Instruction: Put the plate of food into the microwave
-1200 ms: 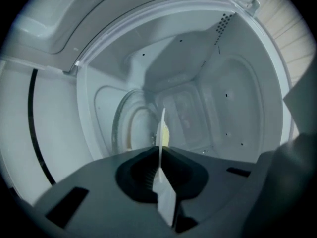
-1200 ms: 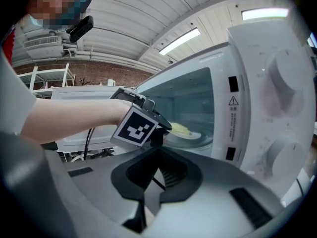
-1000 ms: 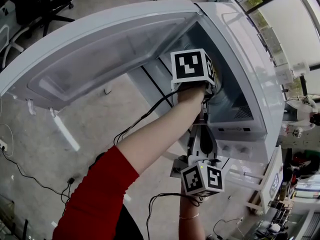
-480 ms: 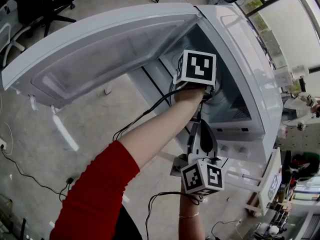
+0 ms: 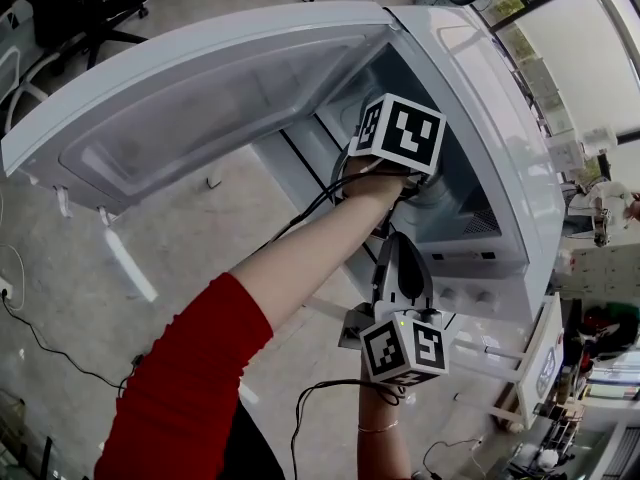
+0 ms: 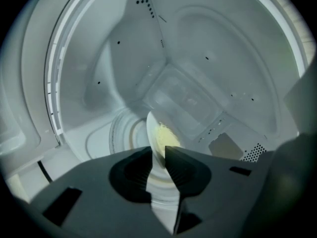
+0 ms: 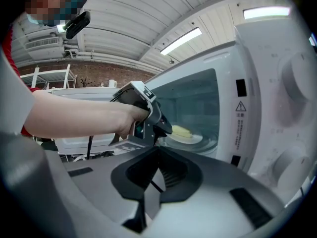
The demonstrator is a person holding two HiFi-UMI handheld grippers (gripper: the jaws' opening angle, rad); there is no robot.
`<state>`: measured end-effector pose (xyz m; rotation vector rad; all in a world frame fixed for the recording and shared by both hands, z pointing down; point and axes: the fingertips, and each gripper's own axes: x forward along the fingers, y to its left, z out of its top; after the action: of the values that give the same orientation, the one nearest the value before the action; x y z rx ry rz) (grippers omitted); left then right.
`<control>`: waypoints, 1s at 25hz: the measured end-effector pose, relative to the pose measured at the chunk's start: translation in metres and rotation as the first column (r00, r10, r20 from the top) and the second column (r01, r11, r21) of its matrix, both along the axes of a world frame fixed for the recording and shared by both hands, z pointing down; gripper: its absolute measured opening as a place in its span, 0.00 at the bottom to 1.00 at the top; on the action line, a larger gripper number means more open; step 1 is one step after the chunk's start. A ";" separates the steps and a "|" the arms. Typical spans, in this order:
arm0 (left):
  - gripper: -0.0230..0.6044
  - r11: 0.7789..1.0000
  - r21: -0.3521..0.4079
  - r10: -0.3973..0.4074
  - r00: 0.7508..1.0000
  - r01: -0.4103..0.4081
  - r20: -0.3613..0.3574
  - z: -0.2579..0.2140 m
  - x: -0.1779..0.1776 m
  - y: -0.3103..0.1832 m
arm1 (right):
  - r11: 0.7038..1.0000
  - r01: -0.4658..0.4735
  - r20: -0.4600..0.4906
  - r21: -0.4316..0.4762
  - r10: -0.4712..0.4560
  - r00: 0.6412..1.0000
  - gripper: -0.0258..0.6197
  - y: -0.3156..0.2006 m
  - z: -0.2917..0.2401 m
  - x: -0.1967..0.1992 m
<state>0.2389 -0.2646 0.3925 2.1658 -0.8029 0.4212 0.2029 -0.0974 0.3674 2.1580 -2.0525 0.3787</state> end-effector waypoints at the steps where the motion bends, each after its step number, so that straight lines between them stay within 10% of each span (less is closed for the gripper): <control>1: 0.16 1.000 0.020 0.007 1.000 -0.008 0.016 0.000 0.000 -0.001 | 1.000 -0.002 0.007 -0.004 0.002 1.000 0.06 -0.001 0.001 0.000; 25: 0.28 0.945 0.289 0.066 0.955 -0.153 0.290 0.006 -0.004 -0.002 | 1.000 -0.006 0.025 -0.029 0.006 1.000 0.06 -0.001 0.008 0.001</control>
<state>0.2353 -0.2663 0.3982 2.4869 -0.9550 0.7101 0.2038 -0.0986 0.3756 2.1542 -2.0410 0.4360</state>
